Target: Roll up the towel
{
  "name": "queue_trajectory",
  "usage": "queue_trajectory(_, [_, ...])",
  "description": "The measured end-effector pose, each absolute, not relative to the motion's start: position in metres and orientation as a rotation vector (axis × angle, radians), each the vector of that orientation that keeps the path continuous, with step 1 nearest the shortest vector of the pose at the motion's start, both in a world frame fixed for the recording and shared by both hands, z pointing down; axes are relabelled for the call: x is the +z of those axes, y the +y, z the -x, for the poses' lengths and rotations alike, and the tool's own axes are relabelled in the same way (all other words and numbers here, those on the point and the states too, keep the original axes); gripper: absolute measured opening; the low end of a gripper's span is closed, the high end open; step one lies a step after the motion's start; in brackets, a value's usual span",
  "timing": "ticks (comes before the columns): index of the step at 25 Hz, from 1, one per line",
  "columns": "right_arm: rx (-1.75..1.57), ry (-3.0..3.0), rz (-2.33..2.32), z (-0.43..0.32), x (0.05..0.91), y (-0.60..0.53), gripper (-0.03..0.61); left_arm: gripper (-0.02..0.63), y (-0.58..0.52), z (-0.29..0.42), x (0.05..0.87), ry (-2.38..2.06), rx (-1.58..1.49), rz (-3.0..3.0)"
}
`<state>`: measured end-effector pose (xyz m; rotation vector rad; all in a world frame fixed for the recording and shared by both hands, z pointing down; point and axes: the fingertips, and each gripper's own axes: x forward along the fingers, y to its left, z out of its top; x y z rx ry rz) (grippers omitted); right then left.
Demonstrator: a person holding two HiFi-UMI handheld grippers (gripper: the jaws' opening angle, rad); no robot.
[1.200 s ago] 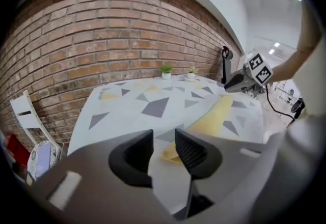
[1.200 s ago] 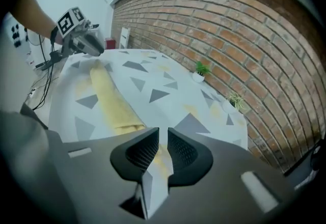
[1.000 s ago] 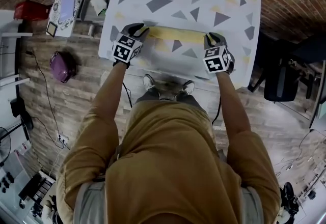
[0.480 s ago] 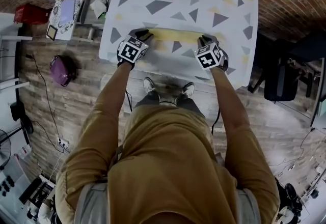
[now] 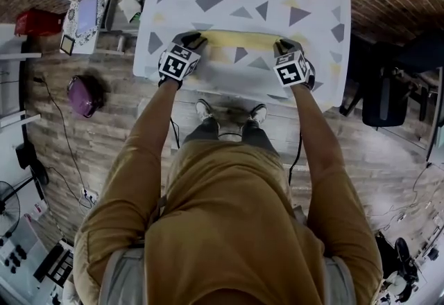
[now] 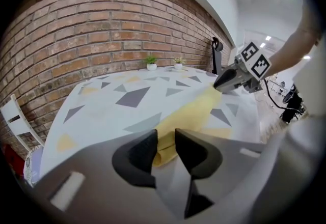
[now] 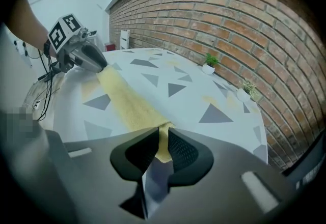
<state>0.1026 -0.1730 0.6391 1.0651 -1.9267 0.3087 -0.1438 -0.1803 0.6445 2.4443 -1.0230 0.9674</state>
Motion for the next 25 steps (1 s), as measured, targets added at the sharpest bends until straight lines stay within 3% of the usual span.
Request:
queue_trajectory(7, [0.297, -1.884, -1.206, -0.141, 0.618, -0.164, 0.046, 0.158, -0.176, 0.165, 0.634, -1.081, 0.917, -2.455])
queue_trajectory(16, [0.391, -2.021, -1.437, -0.149, 0.566, -0.142, 0.043, 0.158, -0.153, 0.195, 0.56, -1.304, 0.423, -2.452])
queue_trajectory(19, [0.444, -2.067, -1.522, -0.147, 0.548, -0.133, 0.016, 0.156, -0.142, 0.198, 0.534, -1.332, 0.304, -2.471])
queue_trajectory(25, [0.454, -2.147, -1.61, -0.146, 0.507, -0.126, 0.003, 0.093, -0.142, 0.187, 0.469, -1.273, 0.04, -2.575])
